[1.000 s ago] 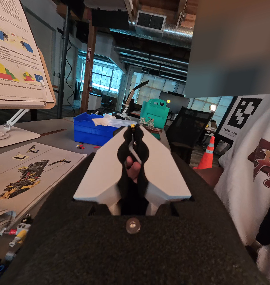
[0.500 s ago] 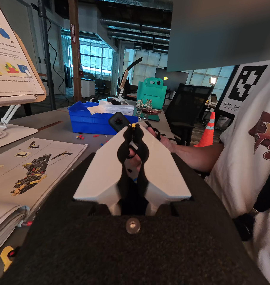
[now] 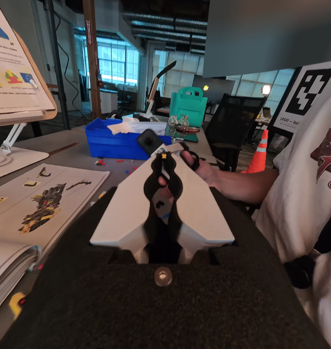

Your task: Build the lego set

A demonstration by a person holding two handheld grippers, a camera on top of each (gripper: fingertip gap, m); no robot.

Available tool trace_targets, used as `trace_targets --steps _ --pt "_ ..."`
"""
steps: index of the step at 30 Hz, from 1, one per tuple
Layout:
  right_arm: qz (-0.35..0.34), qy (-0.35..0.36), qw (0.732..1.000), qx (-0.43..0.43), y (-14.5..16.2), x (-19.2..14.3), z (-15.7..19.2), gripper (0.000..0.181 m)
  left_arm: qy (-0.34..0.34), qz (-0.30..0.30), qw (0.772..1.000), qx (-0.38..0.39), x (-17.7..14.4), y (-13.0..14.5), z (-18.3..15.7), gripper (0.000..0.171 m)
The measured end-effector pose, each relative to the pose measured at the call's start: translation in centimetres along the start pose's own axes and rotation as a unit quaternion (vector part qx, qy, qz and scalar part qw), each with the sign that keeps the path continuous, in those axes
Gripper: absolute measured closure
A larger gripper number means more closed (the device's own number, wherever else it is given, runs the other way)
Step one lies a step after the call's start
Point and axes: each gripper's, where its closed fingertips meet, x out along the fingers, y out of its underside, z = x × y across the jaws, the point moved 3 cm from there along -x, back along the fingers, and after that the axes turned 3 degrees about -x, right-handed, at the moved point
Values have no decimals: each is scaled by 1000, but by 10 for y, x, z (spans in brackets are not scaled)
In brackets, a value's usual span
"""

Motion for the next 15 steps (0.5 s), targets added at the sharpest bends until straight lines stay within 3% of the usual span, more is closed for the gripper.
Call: trace_targets --steps 5,15 --pt "46 74 995 -44 4 -4 -14 176 5 53 997 -48 -4 8 10 170" --pt "22 33 999 1 2 -5 -9 176 12 26 999 -33 -1 10 7 170"
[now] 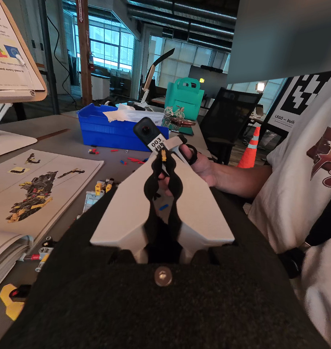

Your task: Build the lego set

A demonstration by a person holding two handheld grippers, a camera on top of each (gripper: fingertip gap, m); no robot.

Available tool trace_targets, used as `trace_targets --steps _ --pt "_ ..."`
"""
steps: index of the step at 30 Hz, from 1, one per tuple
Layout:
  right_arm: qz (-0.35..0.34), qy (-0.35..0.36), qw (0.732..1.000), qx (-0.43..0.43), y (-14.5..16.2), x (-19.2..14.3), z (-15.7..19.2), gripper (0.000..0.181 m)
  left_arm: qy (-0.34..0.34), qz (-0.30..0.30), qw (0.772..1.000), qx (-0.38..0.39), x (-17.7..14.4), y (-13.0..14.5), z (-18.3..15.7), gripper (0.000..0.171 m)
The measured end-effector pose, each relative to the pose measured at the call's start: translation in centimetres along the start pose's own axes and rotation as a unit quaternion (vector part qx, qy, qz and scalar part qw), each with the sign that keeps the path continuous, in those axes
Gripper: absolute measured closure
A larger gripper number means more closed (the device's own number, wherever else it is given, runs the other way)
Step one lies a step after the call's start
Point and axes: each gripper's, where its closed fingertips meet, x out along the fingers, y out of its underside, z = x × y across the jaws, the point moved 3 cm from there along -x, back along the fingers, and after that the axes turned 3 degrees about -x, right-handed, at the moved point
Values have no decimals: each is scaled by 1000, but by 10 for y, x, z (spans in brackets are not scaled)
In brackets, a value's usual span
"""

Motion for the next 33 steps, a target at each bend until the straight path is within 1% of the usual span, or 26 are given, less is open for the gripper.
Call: trace_targets --steps 5,11,13,16,20,25,30,33 --pt "14 6 1000 -8 3 -1 1 176 6 24 1000 9 -1 5 -1 170" --pt "53 17 998 -21 10 -1 1 176 25 69 997 22 -5 12 -4 170" --pt "62 25 997 -29 12 0 -1 176 29 76 996 24 -7 14 -4 170" --pt "81 40 995 -34 16 -2 -4 176 25 99 994 32 -9 22 -3 170" --pt "88 49 994 -38 17 -2 -7 175 19 111 993 41 -10 25 -1 170" --pt "117 74 989 -43 23 -3 -13 175 12 143 988 65 -12 32 0 170" --pt "122 82 989 -34 26 -4 -17 175 7 156 985 71 -11 38 1 170" --pt "124 81 988 -38 25 -4 -17 176 11 152 986 59 -11 37 2 170"
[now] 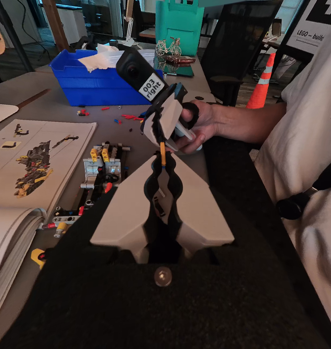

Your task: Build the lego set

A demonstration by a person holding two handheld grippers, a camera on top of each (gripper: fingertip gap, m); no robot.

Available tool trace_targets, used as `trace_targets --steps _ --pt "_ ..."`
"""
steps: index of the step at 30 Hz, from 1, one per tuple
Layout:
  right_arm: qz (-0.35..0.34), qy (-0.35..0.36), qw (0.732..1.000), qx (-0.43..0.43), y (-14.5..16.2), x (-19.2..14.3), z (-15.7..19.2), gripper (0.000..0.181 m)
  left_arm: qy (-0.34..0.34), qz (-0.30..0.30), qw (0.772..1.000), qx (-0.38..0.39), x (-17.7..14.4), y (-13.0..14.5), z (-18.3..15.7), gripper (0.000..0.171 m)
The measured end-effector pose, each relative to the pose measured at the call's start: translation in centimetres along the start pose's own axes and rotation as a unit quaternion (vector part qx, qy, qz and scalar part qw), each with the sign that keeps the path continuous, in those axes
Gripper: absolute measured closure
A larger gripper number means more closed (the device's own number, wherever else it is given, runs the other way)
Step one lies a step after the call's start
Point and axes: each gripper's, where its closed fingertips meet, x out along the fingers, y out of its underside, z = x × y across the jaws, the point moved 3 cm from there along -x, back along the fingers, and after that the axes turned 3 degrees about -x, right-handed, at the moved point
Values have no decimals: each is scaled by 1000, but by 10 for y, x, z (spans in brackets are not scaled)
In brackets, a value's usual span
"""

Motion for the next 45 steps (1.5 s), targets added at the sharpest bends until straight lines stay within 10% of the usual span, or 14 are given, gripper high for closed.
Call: trace_targets --steps 11,29,45 --pt "24 68 991 -109 -2 0 -4 176 23 -2 994 -108 2 5 9 169" --pt "110 71 983 -126 25 15 -7 176 31 83 996 -25 11 29 -7 170" --pt "60 130 947 -286 1 5 2 175 -6 -1 999 -41 -10 1 5 166"
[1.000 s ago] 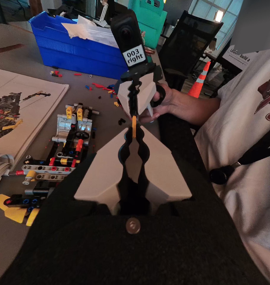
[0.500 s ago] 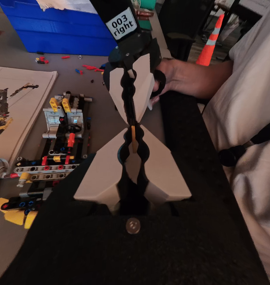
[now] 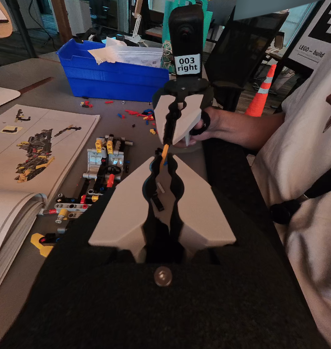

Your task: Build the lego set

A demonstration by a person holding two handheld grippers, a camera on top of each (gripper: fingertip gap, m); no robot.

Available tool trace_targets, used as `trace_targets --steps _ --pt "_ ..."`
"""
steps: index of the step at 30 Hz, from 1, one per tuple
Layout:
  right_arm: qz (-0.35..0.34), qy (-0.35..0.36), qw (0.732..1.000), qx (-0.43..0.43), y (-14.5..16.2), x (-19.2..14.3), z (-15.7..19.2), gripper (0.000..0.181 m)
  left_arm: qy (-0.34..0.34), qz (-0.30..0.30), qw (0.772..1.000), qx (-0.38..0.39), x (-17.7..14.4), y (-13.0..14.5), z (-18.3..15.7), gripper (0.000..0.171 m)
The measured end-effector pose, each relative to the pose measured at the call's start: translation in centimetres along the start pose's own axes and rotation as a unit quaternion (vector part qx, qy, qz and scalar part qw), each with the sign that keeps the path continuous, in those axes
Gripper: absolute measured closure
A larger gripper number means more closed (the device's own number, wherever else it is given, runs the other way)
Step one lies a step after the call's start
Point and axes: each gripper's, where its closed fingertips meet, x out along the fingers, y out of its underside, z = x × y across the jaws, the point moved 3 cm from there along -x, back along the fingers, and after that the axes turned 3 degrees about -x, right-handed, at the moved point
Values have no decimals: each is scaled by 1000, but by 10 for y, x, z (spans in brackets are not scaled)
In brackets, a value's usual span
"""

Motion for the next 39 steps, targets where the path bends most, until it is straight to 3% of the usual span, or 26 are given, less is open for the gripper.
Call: trace_targets --steps 7,12,22,39 --pt "-15 -30 999 32 -4 -2 5 175 10 34 999 21 -1 10 -5 167" --pt "20 -46 998 36 6 3 10 175 31 39 999 14 -1 12 -10 169" --pt "67 -32 997 -2 17 9 11 175 -37 141 984 105 2 43 -3 168" --pt "107 -14 994 -27 30 14 9 174 -65 172 970 161 6 46 -3 170"
